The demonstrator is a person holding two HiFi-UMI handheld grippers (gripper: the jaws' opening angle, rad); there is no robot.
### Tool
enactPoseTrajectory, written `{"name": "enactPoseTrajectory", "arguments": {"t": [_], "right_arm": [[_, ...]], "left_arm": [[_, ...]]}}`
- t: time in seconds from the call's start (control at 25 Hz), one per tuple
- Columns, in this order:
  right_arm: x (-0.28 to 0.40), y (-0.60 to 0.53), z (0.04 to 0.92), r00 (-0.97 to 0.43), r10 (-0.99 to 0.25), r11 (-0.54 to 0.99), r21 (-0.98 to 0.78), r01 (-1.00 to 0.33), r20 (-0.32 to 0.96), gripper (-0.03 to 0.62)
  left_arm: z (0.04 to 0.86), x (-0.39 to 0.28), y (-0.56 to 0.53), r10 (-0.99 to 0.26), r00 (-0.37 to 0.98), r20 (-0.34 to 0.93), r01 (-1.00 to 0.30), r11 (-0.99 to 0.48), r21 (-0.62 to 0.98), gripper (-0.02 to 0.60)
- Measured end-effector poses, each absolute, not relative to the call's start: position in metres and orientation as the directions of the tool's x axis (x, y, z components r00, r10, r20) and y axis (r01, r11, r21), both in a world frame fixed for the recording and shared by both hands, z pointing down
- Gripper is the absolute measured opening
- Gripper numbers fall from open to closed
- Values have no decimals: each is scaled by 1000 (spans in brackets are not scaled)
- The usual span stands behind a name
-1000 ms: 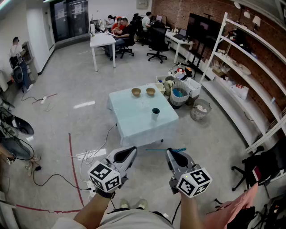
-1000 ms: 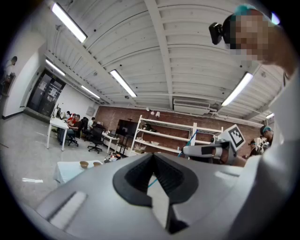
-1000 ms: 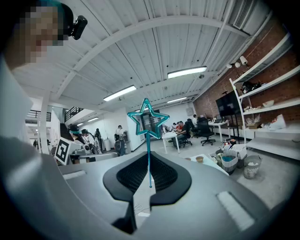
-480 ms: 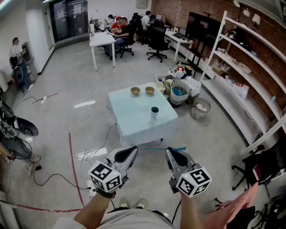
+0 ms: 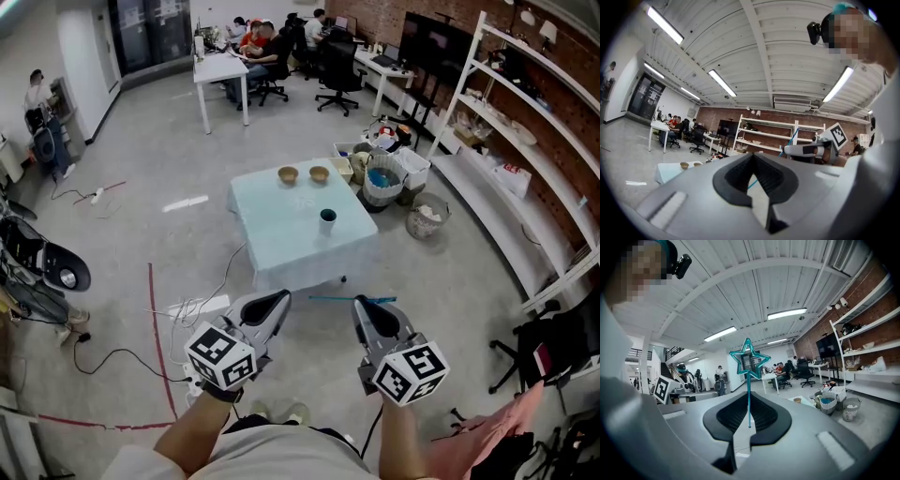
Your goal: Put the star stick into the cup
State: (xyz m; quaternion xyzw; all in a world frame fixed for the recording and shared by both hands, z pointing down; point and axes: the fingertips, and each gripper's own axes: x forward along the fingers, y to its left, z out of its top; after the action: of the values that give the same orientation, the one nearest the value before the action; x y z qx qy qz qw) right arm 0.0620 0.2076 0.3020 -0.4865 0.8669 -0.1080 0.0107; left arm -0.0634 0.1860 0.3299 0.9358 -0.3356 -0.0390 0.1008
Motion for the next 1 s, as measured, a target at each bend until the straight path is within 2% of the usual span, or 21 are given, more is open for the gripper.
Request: {"name": "enactPoseTrajectory", "arguments": {"t": [0.6,1.0], "right_arm": [[107,182,308,-488,-866,461,-208,-863,106,26],[102,105,336,-453,-880,422,-203,-884,144,26]], "left_arm": [[339,-37,157,-656,754,35,-646,-731,221,5],[367,-36,77,-631,775,39,-621,-750,228,5]]}}
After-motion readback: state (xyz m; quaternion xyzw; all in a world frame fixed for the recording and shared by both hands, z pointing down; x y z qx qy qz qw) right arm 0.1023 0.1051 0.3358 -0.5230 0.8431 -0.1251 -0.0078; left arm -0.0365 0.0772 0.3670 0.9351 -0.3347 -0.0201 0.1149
